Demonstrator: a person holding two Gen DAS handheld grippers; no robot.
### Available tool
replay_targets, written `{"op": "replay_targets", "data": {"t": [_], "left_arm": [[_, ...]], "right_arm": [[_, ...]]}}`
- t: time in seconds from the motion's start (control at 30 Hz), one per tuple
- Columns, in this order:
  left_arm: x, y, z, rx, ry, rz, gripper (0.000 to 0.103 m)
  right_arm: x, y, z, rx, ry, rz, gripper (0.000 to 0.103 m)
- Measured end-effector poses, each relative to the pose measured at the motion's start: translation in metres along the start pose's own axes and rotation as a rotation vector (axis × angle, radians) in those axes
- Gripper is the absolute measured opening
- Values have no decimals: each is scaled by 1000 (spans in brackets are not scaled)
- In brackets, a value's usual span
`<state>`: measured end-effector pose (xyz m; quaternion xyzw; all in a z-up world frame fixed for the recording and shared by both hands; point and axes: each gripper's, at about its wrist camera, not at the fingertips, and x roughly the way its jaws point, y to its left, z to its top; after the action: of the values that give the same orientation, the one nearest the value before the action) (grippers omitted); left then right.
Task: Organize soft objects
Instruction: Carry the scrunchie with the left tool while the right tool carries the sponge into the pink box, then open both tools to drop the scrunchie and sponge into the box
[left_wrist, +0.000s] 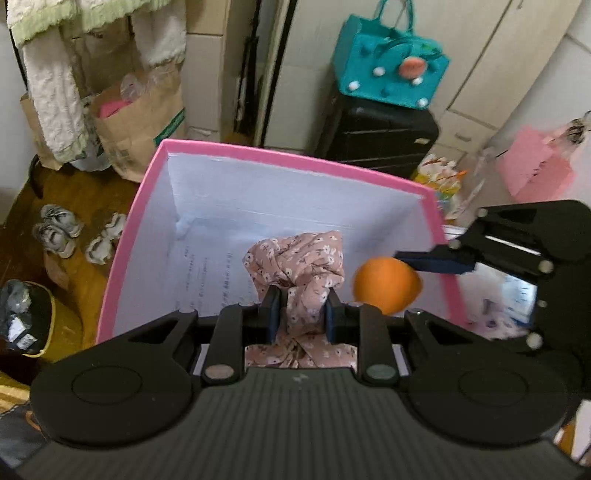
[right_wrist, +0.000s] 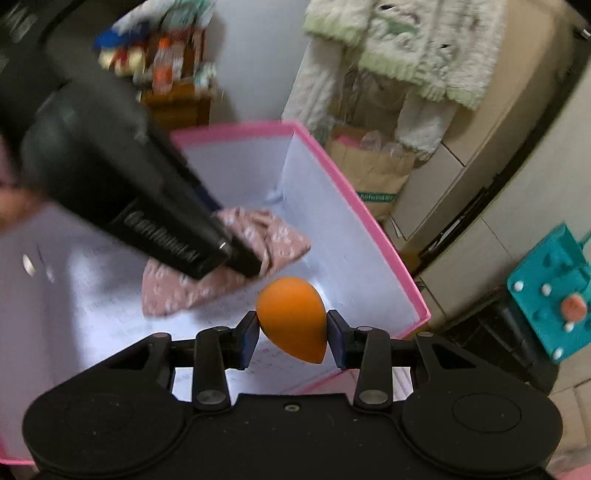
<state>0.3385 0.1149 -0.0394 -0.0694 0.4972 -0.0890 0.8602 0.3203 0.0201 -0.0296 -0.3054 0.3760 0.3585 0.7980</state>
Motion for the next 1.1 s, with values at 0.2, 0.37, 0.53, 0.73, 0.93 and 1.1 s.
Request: {"op": "replay_targets", "data": {"t": [0.2, 0.37, 0.53, 0.73, 0.93, 1.1], "left_arm": [[21, -2, 8, 29, 17, 31, 23], [30, 2, 11, -28, -7, 38, 29], [18, -9, 7, 33, -45, 59, 51], [-19, -24, -6, 159, -65, 81, 55], [-69, -36, -28, 236, -91, 116, 55], [-116, -46, -53, 255, -112, 97, 60]], "right_arm": [[18, -2, 8, -81, 61, 23, 45], [28, 2, 7, -107, 57, -55, 59], [0, 2, -4, -39, -19, -59, 62], [-62, -1, -28, 145, -130, 17, 62], [-104, 0, -48, 281, -184, 101, 62], [-127, 10, -61, 310, -198, 123, 63]]}}
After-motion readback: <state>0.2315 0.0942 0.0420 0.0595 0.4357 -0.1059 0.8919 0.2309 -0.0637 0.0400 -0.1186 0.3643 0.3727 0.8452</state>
